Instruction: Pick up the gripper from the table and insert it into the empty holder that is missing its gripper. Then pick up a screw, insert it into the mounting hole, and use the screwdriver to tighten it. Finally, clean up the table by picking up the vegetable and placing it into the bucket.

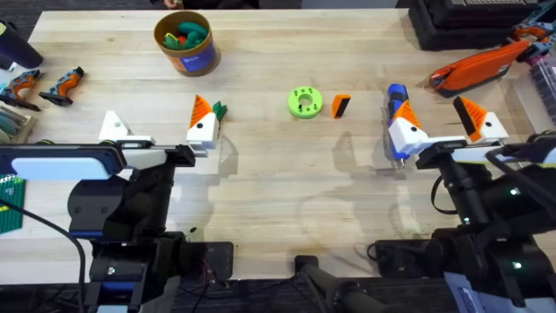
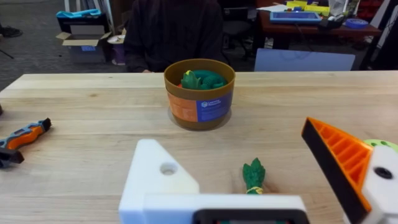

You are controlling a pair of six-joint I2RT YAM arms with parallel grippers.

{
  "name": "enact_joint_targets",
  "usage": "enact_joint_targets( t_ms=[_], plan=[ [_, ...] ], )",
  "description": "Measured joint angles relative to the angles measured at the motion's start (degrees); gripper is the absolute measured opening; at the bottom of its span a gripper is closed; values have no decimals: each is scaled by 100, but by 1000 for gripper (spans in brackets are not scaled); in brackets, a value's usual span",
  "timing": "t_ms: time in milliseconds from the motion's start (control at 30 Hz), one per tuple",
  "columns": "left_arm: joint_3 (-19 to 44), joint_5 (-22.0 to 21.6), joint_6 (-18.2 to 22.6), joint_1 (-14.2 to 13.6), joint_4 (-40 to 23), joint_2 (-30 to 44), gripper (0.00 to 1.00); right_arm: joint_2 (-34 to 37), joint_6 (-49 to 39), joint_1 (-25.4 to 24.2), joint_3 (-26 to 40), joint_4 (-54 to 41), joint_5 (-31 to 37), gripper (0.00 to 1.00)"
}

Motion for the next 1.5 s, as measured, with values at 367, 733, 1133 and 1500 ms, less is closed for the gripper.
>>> enact_joint_targets(
  t_ms=[367,733,1133,1500],
  plan=[
    [0,0,2,0,27,0,985,0,0,0,-2,57,-2,991],
    [792,20,-2,0,-607,48,985,11,0,0,676,-18,-24,991],
    [4203,-6,-15,0,-3264,2620,985,1589,0,0,3772,-2250,-44,990],
    [6597,-4,-15,-2,-5407,5724,985,4616,0,0,6275,-5293,-52,992]
  ],
)
